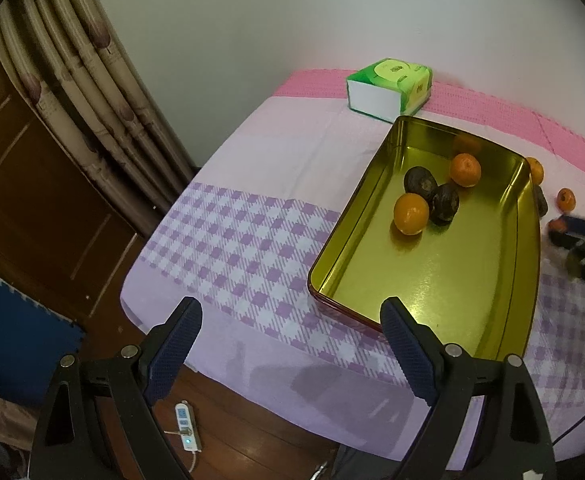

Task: Organize fruits
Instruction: 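Grasp a red tomato beside the tray with the right gripper, then grasp a green tomato with the left gripper while the right gripper holds the red tomato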

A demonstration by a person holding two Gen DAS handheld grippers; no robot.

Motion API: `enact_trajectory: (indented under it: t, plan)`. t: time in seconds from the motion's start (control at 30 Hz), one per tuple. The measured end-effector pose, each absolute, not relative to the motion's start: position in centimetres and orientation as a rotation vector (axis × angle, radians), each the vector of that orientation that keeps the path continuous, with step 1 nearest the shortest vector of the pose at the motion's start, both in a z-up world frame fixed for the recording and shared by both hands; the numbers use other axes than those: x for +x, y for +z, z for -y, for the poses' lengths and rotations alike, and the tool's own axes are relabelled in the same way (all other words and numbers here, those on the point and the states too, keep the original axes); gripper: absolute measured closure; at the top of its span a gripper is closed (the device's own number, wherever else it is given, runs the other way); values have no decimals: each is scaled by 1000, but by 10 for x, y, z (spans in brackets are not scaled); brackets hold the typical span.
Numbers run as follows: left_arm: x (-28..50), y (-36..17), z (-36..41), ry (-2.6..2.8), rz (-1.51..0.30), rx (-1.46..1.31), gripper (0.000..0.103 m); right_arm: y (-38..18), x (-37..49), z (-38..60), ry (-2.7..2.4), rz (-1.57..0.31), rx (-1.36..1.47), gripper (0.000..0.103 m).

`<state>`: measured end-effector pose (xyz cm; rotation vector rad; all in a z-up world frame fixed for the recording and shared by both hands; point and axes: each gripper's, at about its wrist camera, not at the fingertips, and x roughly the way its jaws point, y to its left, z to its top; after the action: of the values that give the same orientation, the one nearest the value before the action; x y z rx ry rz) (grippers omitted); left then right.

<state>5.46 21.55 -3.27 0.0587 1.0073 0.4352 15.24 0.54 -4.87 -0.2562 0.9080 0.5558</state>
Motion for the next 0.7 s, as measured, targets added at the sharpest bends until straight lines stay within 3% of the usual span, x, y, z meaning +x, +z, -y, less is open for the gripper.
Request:
enact_trajectory:
  t: [0.17,0.37,0.43,0.7]
  plan:
    - [51,-25,-201,378,-970,88,14,-25,129,84,388,-850,-107,73]
    - [35,13,-153,175,-830,159,14,-45,113,204,114,-891,-66,72]
    - [36,21,-129,67,-816,189,9,-53,111,230,59,-903,-46,72]
    - [97,12,-48,-295,-978,125,9,-77,113,280,-41,-906,55,72]
